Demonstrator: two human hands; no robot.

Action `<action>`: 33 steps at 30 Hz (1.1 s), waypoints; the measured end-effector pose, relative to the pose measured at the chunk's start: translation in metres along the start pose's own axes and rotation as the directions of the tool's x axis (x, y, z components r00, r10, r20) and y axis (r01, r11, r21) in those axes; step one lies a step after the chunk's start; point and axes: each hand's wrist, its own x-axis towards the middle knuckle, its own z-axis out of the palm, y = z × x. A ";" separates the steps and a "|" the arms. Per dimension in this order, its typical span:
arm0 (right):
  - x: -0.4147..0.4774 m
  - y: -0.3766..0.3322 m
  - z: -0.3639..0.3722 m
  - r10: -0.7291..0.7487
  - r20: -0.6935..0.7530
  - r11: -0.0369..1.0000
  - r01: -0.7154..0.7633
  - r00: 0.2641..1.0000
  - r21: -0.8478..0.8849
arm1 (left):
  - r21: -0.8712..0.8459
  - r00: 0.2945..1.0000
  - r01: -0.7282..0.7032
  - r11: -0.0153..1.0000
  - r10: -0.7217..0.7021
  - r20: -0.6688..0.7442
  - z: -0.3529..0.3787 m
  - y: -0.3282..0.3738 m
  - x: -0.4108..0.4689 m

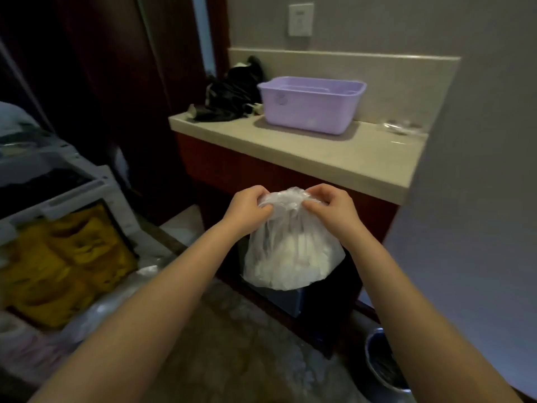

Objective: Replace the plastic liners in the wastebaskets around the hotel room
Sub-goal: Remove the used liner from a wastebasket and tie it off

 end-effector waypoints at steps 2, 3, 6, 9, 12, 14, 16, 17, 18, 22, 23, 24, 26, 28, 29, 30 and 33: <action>0.015 -0.025 0.054 -0.043 0.034 0.999 0.042 0.999 0.021 | -0.008 0.995 0.052 0.999 -0.053 -0.087 -0.046 -0.039 -0.007; 0.023 -0.037 0.081 -0.054 0.050 0.998 0.052 0.997 0.038 | -0.010 0.988 0.087 0.996 -0.088 -0.124 -0.066 -0.057 -0.009; 0.048 -0.074 0.162 -0.090 0.145 0.994 0.081 0.985 0.068 | 0.066 0.955 0.198 0.978 -0.177 -0.236 -0.128 -0.112 -0.010; 0.078 -0.107 0.238 -0.145 0.257 0.988 0.124 0.955 0.097 | 0.173 0.899 0.324 0.930 -0.246 -0.362 -0.184 -0.163 -0.007; 0.116 -0.133 0.303 -0.219 0.374 0.976 0.200 0.901 0.089 | 0.218 0.837 0.445 0.869 -0.316 -0.447 -0.230 -0.210 0.001; 0.145 -0.145 0.345 -0.298 0.432 0.953 0.288 0.851 0.090 | 0.256 0.790 0.523 0.813 -0.350 -0.504 -0.258 -0.240 0.009; 0.177 -0.159 0.387 -0.348 0.480 0.934 0.344 0.805 0.100 | 0.271 0.727 0.599 0.754 -0.369 -0.578 -0.287 -0.266 0.020; 0.193 -0.168 0.405 -0.359 0.504 0.928 0.357 0.786 0.104 | 0.268 0.696 0.627 0.731 -0.371 -0.615 -0.302 -0.276 0.026; 0.209 -0.178 0.422 -0.370 0.528 0.922 0.372 0.764 0.107 | 0.260 0.665 0.650 0.714 -0.369 -0.649 -0.316 -0.283 0.034; 0.266 -0.222 0.481 -0.436 0.562 0.891 0.423 0.703 0.163 | 0.229 0.544 0.759 0.610 -0.400 -0.738 -0.374 -0.300 0.075; 0.278 -0.232 0.494 -0.446 0.555 0.891 0.411 0.703 0.195 | 0.229 0.515 0.784 0.577 -0.399 -0.758 -0.387 -0.305 0.086; 0.290 -0.240 0.509 -0.452 0.550 0.890 0.397 0.702 0.224 | 0.223 0.489 0.802 0.554 -0.396 -0.777 -0.399 -0.310 0.098; 0.311 -0.255 0.538 -0.458 0.546 0.889 0.374 0.702 0.265 | 0.205 0.450 0.828 0.523 -0.401 -0.798 -0.421 -0.325 0.119; 0.329 -0.265 0.568 -0.461 0.557 0.887 0.367 0.691 0.279 | 0.172 0.416 0.846 0.504 -0.424 -0.805 -0.441 -0.347 0.136; 0.337 -0.268 0.583 -0.462 0.566 0.887 0.366 0.683 0.283 | 0.146 0.402 0.847 0.511 -0.435 -0.806 -0.450 -0.362 0.144; 0.346 -0.270 0.599 -0.462 0.575 0.887 0.365 0.675 0.285 | 0.117 0.390 0.844 0.524 -0.447 -0.805 -0.460 -0.378 0.153; 0.370 -0.273 0.650 -0.477 0.578 0.879 0.369 0.662 0.302 | 0.029 0.378 0.804 0.594 -0.471 -0.797 -0.486 -0.430 0.177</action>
